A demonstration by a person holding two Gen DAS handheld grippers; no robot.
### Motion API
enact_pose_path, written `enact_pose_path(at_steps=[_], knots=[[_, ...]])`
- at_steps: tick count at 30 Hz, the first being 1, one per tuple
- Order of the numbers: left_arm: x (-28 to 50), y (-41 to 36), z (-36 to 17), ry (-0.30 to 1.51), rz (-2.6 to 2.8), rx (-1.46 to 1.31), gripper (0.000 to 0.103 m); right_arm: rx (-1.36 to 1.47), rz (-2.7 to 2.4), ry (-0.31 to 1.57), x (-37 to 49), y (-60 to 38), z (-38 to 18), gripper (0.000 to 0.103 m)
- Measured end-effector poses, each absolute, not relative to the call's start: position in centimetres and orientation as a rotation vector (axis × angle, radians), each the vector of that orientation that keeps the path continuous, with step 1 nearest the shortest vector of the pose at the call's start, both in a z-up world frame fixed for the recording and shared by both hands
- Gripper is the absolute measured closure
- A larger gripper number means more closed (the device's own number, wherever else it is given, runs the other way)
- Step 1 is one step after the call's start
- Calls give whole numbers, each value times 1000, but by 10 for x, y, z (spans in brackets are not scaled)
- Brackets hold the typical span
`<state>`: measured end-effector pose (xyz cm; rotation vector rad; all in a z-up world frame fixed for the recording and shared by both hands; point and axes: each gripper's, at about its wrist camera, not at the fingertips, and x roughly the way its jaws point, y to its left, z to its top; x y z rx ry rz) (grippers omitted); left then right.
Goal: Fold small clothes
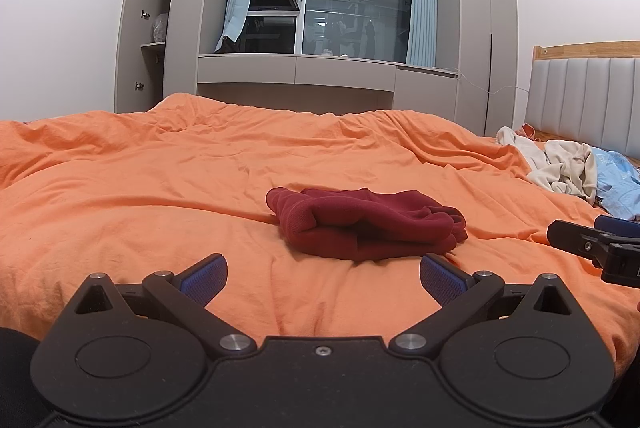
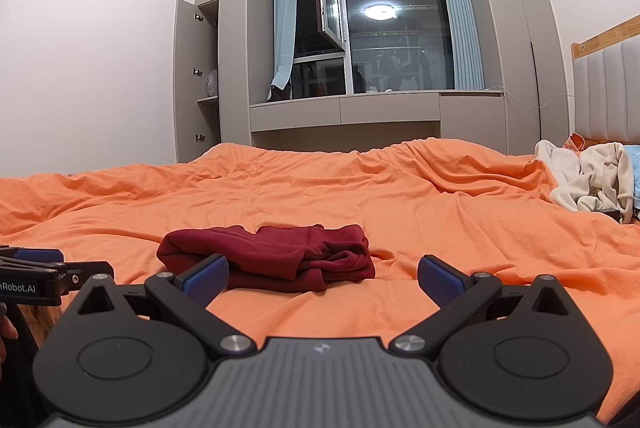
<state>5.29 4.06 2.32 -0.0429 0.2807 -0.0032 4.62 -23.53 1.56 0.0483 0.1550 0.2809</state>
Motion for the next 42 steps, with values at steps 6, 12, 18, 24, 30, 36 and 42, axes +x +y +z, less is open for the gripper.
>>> enact_pose_path(at_steps=[6,12,18,24,30,36,42], knots=[[53,41,23,281,-3,-43,1,47,281,155,46,-235,16,0],[53,40,23,281,-2,-42,1,47,281,156,46,-235,16,0],[53,40,23,281,-2,-42,1,47,281,156,46,-235,16,0],[53,37,22,280,42,-26,1,47,281,156,46,-235,16,0],[54,34,18,288,93,29,1,47,281,156,46,-236,17,0],[52,34,19,291,100,25,1,47,281,156,46,-235,17,0],[49,33,20,293,99,26,1,48,280,158,46,-237,16,0]])
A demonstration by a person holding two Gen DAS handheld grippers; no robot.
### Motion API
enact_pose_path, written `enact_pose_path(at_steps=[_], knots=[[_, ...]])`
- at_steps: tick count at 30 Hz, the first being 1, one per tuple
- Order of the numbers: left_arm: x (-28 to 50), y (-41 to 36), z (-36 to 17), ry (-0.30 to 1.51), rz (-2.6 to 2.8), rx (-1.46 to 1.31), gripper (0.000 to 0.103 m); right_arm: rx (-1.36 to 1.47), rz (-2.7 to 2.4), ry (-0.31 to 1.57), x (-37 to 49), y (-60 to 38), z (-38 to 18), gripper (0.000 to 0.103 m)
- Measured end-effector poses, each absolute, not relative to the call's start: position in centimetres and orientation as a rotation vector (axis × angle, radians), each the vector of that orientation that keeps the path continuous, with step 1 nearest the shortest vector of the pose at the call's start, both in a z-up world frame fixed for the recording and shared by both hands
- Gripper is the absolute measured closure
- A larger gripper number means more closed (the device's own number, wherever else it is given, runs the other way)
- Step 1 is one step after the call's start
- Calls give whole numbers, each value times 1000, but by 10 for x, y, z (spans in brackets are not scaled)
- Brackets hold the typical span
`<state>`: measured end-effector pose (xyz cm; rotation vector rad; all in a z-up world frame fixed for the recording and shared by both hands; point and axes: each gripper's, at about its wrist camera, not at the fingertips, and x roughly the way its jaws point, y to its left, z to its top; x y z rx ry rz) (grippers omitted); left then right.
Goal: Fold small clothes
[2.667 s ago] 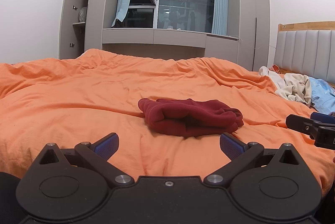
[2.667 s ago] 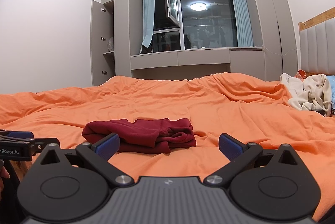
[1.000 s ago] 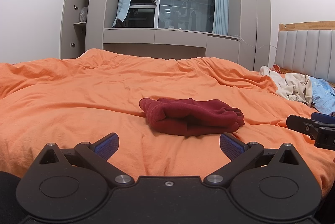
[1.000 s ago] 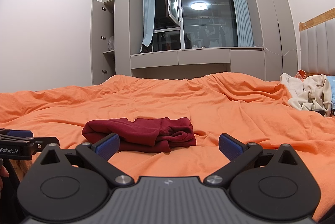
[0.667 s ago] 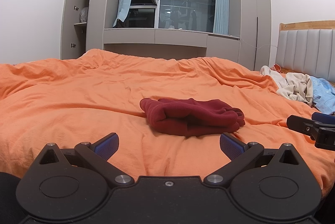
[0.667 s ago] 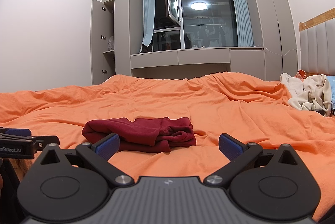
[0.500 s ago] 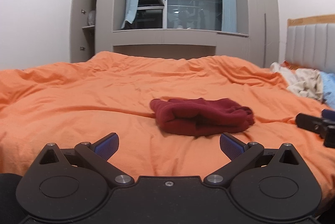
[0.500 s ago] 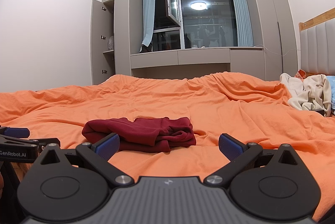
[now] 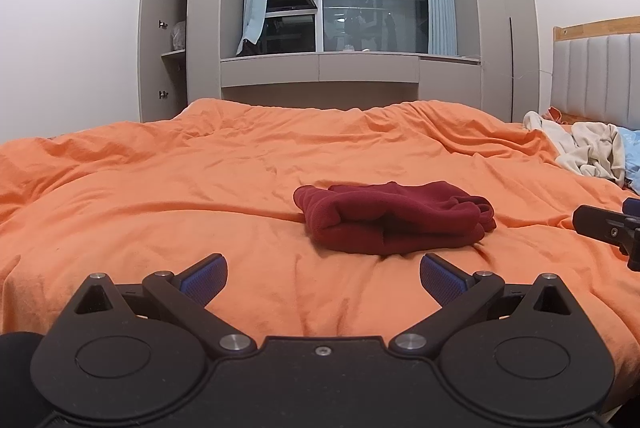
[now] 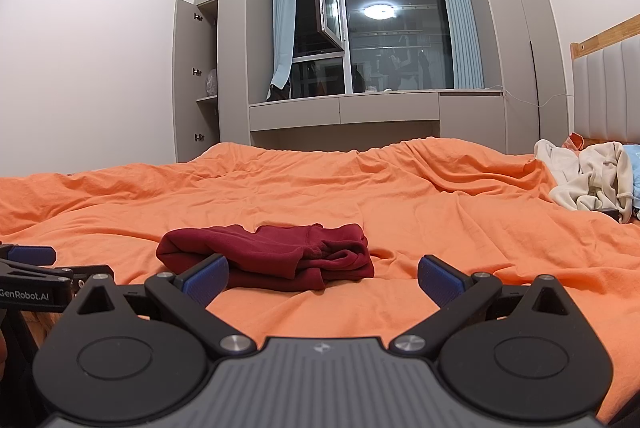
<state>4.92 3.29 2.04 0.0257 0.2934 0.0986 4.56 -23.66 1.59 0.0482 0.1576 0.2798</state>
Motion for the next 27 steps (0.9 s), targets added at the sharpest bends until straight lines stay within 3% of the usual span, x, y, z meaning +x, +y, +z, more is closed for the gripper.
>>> enact_pose_path(at_steps=[27], knots=[[50,31,21,305,116,15,1,47,280,159,45,-237,16,0]])
